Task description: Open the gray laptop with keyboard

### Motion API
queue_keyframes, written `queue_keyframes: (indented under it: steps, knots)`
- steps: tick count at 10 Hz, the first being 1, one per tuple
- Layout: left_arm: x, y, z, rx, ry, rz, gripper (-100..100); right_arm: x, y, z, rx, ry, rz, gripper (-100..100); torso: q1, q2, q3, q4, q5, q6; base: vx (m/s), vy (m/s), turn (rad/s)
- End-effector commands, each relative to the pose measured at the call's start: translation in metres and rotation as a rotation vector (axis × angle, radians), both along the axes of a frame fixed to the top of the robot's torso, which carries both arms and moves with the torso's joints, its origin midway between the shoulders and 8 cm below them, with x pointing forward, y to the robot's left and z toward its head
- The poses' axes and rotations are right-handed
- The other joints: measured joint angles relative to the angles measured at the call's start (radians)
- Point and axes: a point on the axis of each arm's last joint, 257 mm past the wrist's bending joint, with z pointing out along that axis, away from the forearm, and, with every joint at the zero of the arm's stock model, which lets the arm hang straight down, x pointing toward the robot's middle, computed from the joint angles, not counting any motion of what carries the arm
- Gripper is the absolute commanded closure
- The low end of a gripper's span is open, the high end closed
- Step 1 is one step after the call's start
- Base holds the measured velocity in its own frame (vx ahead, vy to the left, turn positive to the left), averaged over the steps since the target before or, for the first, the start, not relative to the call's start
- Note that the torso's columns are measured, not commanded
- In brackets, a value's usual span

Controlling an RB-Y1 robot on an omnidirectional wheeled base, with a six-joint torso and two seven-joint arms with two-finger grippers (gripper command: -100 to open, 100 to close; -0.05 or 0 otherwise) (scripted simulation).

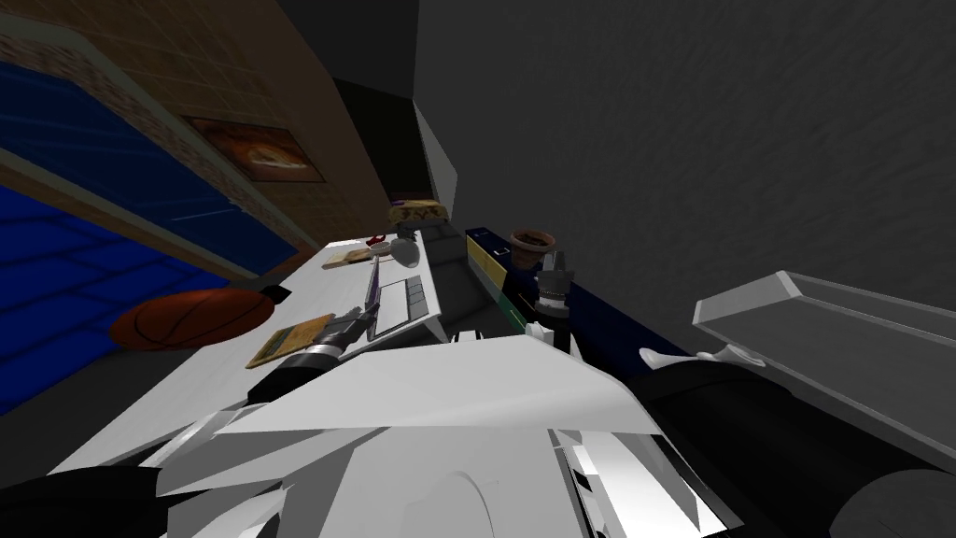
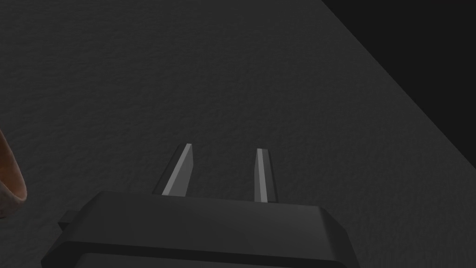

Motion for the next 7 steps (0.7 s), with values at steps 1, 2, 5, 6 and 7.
queue_keyframes:
  steps: [1, 2, 5, 6, 7]
  knots:
    - [-0.004, 0.017, -0.019, 0.093, 0.042, 0.021, 100, 0.0, 0.0, 0.0, 0.0, 0.0, 0.0, 0, 0.005, 0.005, 0.0, 0.005, -0.004, -0.001, 0.015, -0.093, -0.091]
    - [-0.004, 0.017, -0.019, 0.093, 0.042, 0.021, 100, 0.0, 0.0, 0.0, 0.0, 0.0, 0.0, 0, 0.005, 0.005, 0.001, 0.006, -0.003, -0.001, 0.003, -0.108, -0.058]
    - [-0.008, 0.033, -0.037, 0.168, 0.082, 0.04, 100, 0.0, 0.0, 0.0, 0.0, 0.0, 0.0, 0, 0.003, 0.002, -0.001, 0.004, -0.003, -0.002, 0.005, -0.074, -0.057]
    - [-0.01, 0.041, -0.045, 0.205, 0.102, 0.048, 100, 0.0, 0.0, 0.0, 0.0, 0.0, 0.0, 0, 0.004, 0.003, -0.001, 0.004, -0.004, -0.004, 0.012, -0.062, -0.034]
    - [-0.01, 0.041, -0.045, 0.205, 0.102, 0.048, 100, 0.0, 0.0, 0.0, 0.0, 0.0, 0.0, 0, 0.004, 0.003, 0.0, 0.005, -0.003, -0.003, 0.006, -0.05, -0.022]
